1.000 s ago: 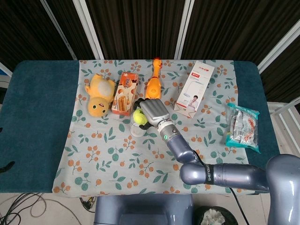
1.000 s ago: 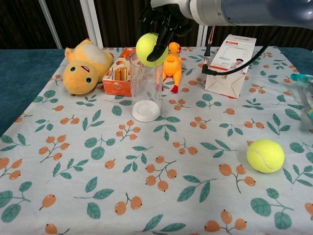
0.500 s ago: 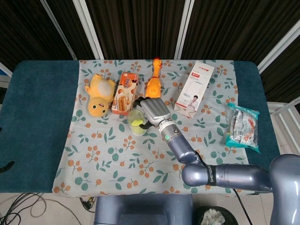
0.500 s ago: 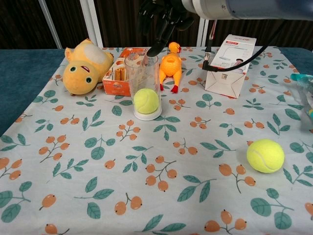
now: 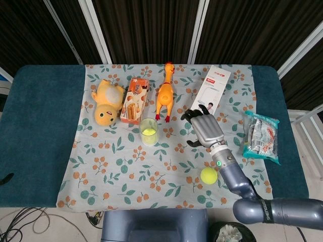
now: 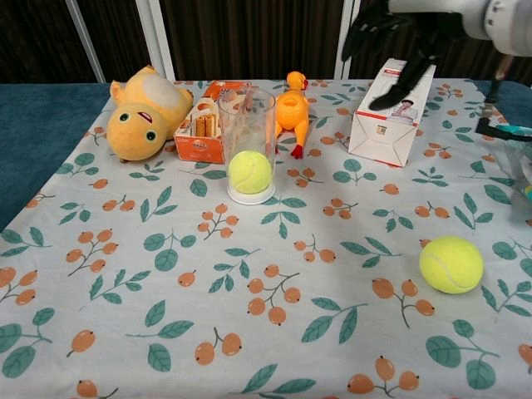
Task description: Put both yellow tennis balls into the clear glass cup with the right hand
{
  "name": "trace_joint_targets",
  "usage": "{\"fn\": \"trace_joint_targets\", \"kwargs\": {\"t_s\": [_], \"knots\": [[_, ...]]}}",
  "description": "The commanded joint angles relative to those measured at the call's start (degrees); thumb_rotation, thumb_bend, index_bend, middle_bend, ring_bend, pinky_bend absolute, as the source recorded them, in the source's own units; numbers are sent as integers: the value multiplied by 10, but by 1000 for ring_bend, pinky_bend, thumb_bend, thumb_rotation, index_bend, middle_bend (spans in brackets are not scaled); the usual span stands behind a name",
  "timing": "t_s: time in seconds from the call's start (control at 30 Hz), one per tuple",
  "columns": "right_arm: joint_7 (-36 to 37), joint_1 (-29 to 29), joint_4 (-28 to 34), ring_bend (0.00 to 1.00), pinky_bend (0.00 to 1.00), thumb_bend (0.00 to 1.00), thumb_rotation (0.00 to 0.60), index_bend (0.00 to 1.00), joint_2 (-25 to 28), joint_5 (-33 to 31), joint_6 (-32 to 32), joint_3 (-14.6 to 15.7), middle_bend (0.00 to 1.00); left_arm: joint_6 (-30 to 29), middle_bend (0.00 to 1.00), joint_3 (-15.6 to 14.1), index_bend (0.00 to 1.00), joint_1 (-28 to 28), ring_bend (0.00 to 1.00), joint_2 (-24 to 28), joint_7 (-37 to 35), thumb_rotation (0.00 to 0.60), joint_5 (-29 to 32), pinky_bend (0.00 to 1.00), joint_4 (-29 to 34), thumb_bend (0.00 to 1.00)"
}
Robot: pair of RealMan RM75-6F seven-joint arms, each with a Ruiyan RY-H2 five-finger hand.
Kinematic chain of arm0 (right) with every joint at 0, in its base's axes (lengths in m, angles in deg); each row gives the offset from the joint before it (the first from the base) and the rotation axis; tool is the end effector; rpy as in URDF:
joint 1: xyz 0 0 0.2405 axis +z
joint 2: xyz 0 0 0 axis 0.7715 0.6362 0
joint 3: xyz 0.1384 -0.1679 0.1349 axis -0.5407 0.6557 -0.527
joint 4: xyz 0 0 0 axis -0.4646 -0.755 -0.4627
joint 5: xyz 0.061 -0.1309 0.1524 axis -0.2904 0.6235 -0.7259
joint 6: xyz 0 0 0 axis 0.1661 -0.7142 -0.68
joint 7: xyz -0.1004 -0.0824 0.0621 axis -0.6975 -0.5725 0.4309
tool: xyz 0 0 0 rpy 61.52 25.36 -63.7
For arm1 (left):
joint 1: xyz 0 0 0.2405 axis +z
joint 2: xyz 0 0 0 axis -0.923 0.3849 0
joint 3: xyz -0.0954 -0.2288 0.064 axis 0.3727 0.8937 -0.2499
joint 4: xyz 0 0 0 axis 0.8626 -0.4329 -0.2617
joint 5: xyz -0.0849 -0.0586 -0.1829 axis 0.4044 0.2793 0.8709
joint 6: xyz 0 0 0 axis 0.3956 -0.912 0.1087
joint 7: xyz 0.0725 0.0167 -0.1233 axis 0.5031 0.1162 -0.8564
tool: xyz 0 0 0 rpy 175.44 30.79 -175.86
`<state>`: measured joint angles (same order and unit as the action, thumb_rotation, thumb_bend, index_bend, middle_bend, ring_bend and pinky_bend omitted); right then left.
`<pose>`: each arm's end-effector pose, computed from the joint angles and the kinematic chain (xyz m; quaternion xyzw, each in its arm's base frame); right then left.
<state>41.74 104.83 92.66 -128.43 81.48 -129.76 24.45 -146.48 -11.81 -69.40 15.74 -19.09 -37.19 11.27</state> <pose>-0.0846 -0.3421 0.0755 0.7090 -0.3863 0.3853 0.4468 -0.3343 0.1688 0.1986 -0.5720 -0.3635 -0.3469 0.6483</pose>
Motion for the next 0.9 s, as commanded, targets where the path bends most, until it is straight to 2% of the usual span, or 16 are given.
{"fn": "trace_joint_targets", "kwargs": {"t_s": [0.03,0.13,0.37,0.6,0.9], "knots": [[-2,-71,35,202,142,264,600,304,24,102,-64,77,216,3,0,0,97,-1,0,-1,4,600,1,135,1,62],[5,-107,51,202,244,265,600,304,26,154,-83,116,216,4,0,-1,97,-2,0,-2,7,600,0,135,2,62],[15,-156,64,202,428,264,600,303,13,210,-90,163,216,4,0,-1,97,-2,0,-3,9,600,2,135,2,62],[28,-176,43,202,558,265,600,304,-12,201,-66,163,216,7,0,-1,97,-3,0,-3,10,600,3,135,2,62],[59,-198,8,202,677,265,600,303,-41,197,-45,150,216,13,0,-2,97,-6,0,-5,16,600,4,135,3,62]]}}
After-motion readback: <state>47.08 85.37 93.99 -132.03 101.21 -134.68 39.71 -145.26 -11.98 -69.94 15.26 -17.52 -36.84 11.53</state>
